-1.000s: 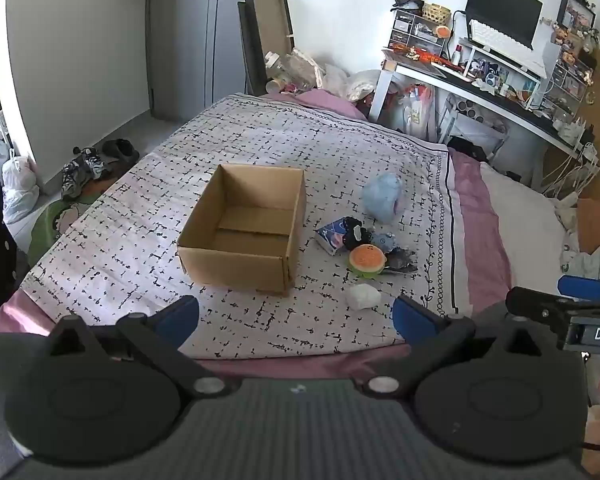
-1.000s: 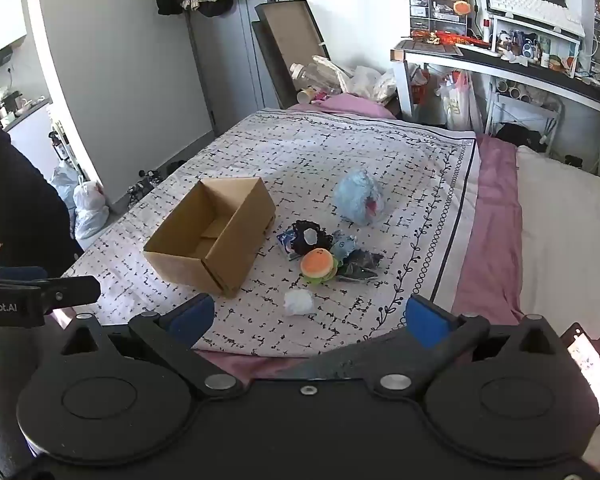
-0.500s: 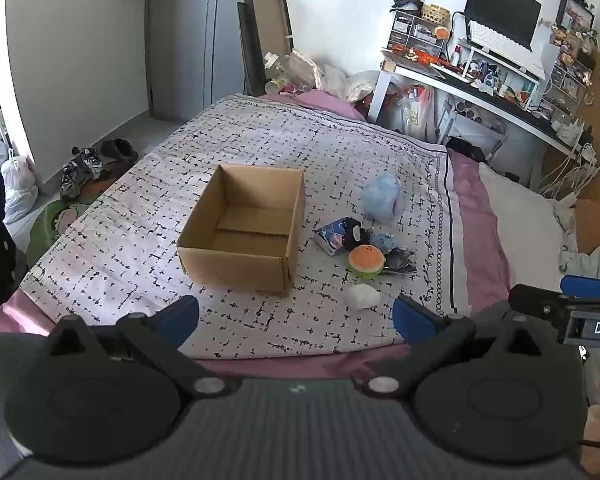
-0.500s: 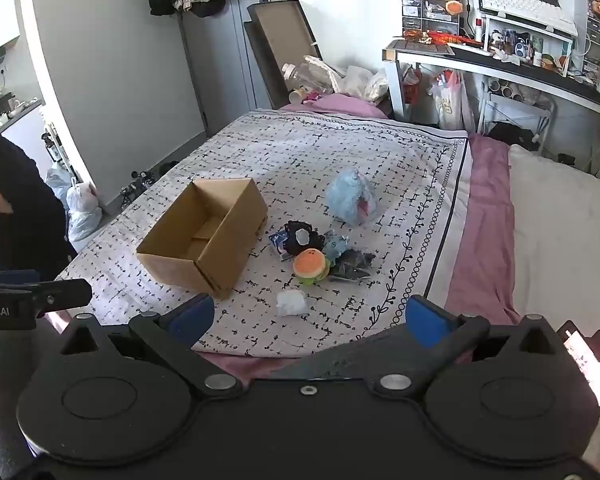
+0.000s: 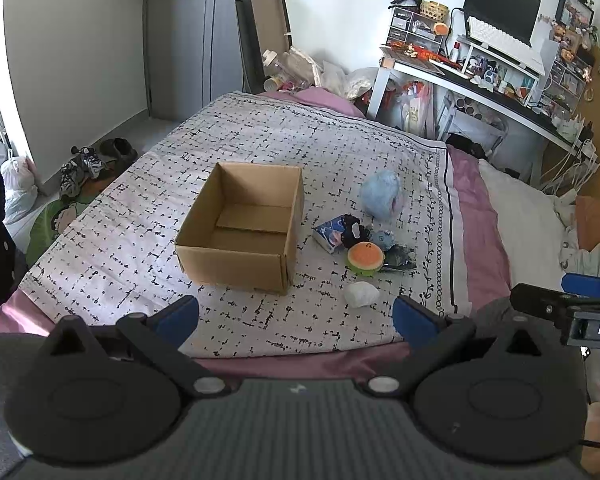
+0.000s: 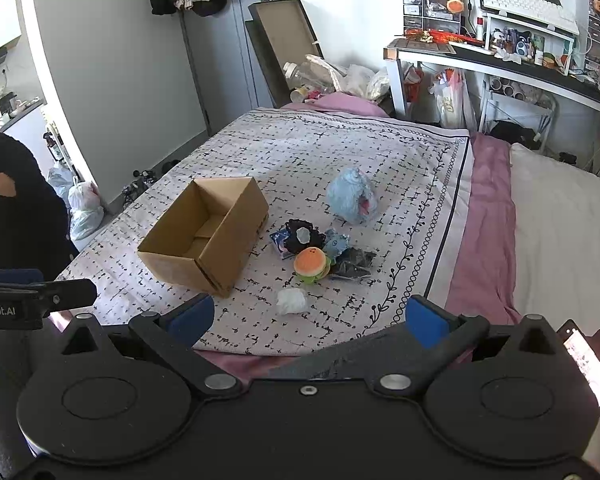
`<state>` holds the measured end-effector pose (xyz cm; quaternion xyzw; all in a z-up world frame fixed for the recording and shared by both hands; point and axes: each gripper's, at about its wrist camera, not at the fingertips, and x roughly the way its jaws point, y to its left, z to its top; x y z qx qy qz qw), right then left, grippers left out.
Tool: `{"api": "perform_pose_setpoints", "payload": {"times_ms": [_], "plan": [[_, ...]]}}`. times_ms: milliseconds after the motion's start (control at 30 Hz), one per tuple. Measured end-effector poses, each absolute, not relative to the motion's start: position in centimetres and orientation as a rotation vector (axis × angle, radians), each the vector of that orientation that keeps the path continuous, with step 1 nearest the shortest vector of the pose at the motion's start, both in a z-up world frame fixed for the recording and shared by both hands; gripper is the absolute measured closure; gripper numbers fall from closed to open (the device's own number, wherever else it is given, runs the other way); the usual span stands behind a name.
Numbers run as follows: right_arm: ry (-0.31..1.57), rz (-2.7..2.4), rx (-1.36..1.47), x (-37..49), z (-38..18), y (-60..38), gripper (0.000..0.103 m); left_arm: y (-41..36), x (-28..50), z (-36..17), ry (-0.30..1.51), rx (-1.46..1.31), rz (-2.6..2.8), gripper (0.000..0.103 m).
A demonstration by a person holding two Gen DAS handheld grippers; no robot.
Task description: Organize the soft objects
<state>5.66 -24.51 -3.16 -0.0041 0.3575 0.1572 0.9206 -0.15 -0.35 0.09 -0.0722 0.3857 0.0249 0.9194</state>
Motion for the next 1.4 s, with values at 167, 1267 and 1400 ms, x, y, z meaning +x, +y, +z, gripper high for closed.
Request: {"api": "perform_pose_setpoints", "payload": {"times_ms": [167,1267,1400], "plan": [[0.735,0.322,-0.009,5.73,-3.07,-24.66,0.0,-0.44,0.0,-0.06,0.793,-0.148,0.051,0.001],[0.729,0.307,-0.011,5.52,-3.03,-25.46,0.0,-1.19,0.08,-0.23,0.788,-0.146,0.044,0.001],[0.732,0.303,-0.008,5.53,-3.05,-25.43,0.0,-1.2,0.1,-0.21,0.79,-0.146,0.045,0.001]]}}
